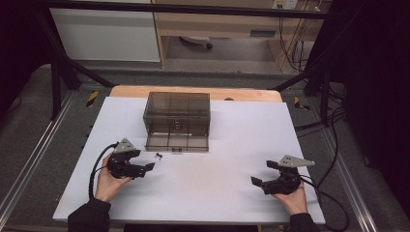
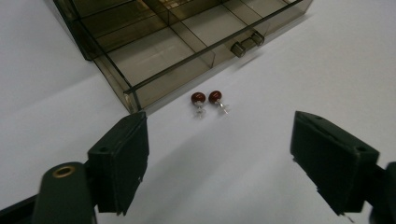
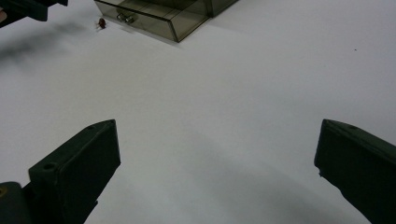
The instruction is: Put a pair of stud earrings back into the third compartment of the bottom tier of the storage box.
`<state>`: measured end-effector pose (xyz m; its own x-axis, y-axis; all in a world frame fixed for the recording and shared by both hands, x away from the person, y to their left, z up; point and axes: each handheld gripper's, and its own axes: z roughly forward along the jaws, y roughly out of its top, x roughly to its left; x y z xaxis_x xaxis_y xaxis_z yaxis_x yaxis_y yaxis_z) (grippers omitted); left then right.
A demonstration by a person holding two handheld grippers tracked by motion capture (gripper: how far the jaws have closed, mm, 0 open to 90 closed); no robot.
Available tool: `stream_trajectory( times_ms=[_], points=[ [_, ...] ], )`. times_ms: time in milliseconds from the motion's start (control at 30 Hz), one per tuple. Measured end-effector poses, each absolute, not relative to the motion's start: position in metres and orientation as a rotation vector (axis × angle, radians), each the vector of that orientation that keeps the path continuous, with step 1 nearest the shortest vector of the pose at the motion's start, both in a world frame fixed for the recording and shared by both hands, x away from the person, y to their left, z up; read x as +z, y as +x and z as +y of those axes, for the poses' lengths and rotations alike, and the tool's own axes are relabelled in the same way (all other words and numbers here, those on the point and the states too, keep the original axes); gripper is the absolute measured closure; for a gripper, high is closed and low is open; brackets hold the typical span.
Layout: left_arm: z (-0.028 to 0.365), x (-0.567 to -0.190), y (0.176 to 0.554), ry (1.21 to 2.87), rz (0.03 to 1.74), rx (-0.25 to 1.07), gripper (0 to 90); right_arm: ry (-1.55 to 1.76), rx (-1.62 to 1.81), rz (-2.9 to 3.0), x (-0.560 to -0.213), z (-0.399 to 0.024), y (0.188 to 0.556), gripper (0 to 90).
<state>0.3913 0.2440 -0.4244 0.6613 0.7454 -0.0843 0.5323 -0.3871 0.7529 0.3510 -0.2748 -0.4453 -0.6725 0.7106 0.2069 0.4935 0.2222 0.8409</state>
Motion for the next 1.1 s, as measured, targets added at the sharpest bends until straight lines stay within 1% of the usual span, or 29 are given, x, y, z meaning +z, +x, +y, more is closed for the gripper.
stream_trajectory(
  times_ms=[33, 67, 133, 433, 500, 733, 967, 1000, 1100],
  points=[
    [0.243, -0.424, 0.393, 2.086, 0.992, 0.340, 21.3, 1.142, 1.431, 2.272, -0.445, -0.275, 0.351, 0.9],
    [0.241, -0.425, 0.395, 2.082, 1.016, 0.341, 25.6, 1.143, 1.430, 2.273, -0.446, -0.275, 0.351, 0.9],
    [0.240, -0.426, 0.396, 2.081, 1.023, 0.348, 26.7, 1.142, 1.431, 2.273, -0.446, -0.274, 0.351, 0.9],
    [0.230, -0.431, 0.406, 2.060, 1.093, 0.380, 41.7, 1.133, 1.419, 2.283, -0.446, -0.274, 0.352, 1.0],
    [0.229, -0.431, 0.408, 2.063, 1.098, 0.383, 43.3, 1.133, 1.418, 2.282, -0.446, -0.274, 0.352, 1.0],
    [0.219, -0.434, 0.413, 2.082, 1.093, 0.380, 53.5, 1.135, 1.413, 2.284, -0.446, -0.275, 0.352, 1.0],
    [0.216, -0.438, 0.416, 2.095, 1.099, 0.383, 58.8, 1.135, 1.412, 2.283, -0.446, -0.275, 0.352, 0.9],
    [0.216, -0.439, 0.416, 2.092, 1.103, 0.382, 61.5, 1.138, 1.409, 2.283, -0.447, -0.274, 0.352, 1.0],
    [0.216, -0.441, 0.419, 2.111, 1.102, 0.388, 63.2, 1.135, 1.408, 2.286, -0.447, -0.274, 0.352, 1.0]
  ],
)
